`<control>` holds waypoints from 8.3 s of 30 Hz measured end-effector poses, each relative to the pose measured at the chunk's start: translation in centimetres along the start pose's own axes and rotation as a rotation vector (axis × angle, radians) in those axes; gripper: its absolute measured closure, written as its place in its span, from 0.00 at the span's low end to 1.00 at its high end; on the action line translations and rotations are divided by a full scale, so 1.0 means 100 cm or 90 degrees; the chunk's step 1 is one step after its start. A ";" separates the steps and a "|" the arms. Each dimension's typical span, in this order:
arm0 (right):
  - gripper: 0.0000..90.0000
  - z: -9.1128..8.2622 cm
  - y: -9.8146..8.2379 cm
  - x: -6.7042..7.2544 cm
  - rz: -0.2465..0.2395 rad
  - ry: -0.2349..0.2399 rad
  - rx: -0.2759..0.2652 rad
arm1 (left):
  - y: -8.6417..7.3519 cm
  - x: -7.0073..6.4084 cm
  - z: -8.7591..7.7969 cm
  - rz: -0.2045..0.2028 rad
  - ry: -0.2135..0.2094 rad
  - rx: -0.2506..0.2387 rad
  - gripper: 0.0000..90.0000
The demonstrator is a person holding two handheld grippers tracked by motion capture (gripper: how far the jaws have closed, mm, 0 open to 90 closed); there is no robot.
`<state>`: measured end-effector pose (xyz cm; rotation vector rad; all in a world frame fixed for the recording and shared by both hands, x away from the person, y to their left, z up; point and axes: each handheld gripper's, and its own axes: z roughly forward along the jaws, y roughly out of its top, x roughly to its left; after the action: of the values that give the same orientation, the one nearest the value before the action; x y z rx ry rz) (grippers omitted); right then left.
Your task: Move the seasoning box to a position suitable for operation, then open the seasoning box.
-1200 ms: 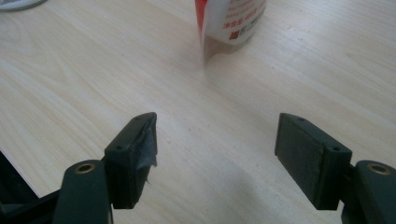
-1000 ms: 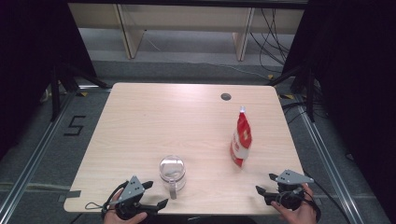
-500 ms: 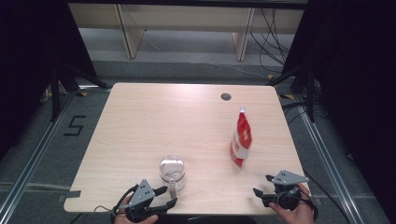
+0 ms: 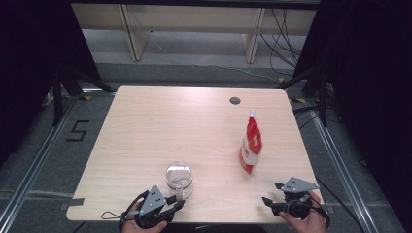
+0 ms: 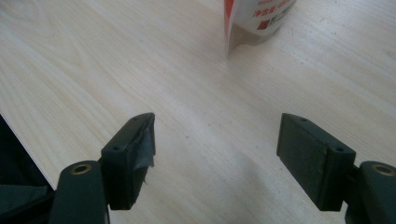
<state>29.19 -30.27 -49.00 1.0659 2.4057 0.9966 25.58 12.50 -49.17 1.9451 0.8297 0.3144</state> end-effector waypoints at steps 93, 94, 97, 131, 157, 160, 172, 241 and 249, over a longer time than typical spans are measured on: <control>0.31 0.007 0.003 0.004 -0.032 0.053 -0.005 | 0.022 0.056 0.038 0.085 -0.009 -0.030 0.82; 0.31 0.007 0.003 0.002 -0.033 0.058 -0.004 | 0.022 0.054 0.041 0.078 -0.014 -0.033 0.82; 0.31 0.007 0.002 0.002 -0.027 0.053 -0.003 | 0.023 0.052 0.043 0.083 -0.022 -0.032 0.82; 0.31 0.008 0.004 0.004 -0.039 0.061 -0.004 | 0.036 0.035 0.021 0.029 -0.077 -0.044 0.34; 0.32 0.006 0.007 0.008 -0.024 0.065 -0.044 | 0.063 0.024 0.008 0.074 -0.069 -0.096 0.95; 0.33 0.006 0.008 0.008 -0.033 0.061 -0.046 | 0.064 0.026 0.010 0.078 -0.055 -0.090 0.98; 0.39 0.006 0.013 0.014 -0.052 0.061 -0.057 | 0.068 0.027 0.021 0.055 -0.055 -0.089 0.99; 0.95 0.032 0.068 0.064 -0.157 0.114 -0.193 | 0.062 0.030 0.021 0.049 -0.031 -0.088 0.99; 0.96 0.038 0.075 0.069 -0.160 0.123 -0.207 | 0.061 0.030 0.021 0.049 -0.032 -0.090 0.99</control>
<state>30.47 -19.80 -46.42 0.5621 2.3364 1.3881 31.46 11.18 -45.39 1.8478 0.6828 0.3581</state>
